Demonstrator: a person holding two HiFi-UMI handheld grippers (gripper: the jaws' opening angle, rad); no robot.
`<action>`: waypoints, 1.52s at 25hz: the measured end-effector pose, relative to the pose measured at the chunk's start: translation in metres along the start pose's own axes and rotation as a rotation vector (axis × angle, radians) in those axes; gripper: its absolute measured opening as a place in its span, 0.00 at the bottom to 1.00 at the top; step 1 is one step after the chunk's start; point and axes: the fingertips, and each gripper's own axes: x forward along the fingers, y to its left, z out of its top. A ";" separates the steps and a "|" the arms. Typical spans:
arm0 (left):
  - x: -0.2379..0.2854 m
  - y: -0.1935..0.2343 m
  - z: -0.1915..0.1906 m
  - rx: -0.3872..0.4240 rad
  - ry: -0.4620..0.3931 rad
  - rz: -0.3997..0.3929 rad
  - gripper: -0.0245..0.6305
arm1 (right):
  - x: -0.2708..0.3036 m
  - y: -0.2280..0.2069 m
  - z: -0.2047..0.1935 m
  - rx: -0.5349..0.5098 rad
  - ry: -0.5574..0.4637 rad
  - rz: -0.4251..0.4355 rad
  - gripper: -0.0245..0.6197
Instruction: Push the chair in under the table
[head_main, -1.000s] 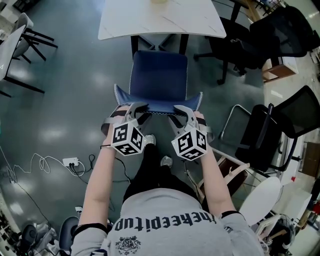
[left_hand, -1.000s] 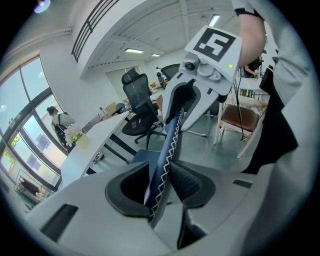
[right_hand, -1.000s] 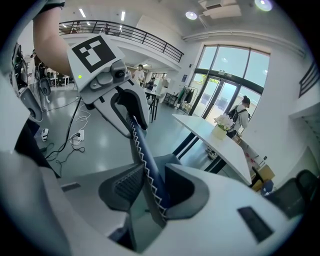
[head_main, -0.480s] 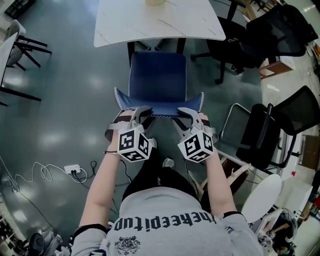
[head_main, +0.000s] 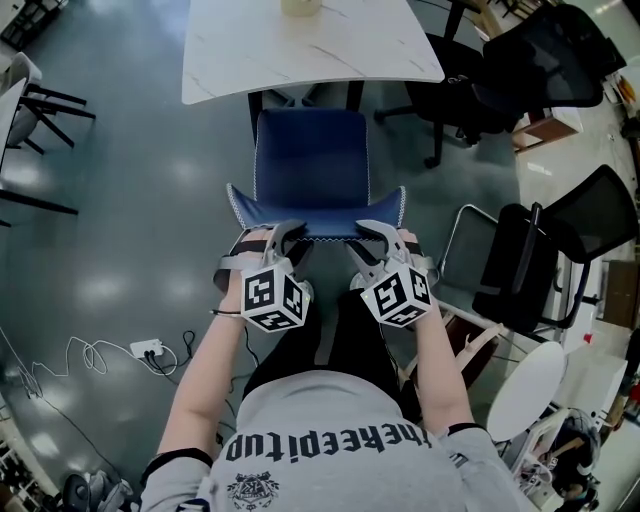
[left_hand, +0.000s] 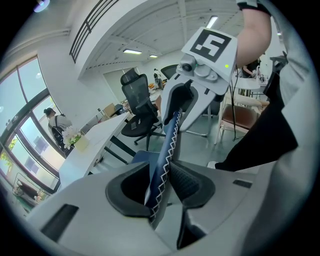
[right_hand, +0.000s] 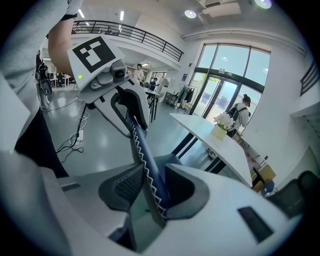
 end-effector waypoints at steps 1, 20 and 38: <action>0.001 0.002 0.001 0.001 0.000 0.006 0.24 | 0.001 -0.002 0.000 -0.002 -0.001 -0.003 0.25; 0.033 0.044 0.014 -0.075 0.050 0.028 0.26 | 0.018 -0.050 -0.004 -0.067 -0.026 0.076 0.22; 0.052 0.053 0.029 -0.108 0.065 0.065 0.27 | 0.019 -0.074 -0.017 -0.098 -0.043 0.133 0.21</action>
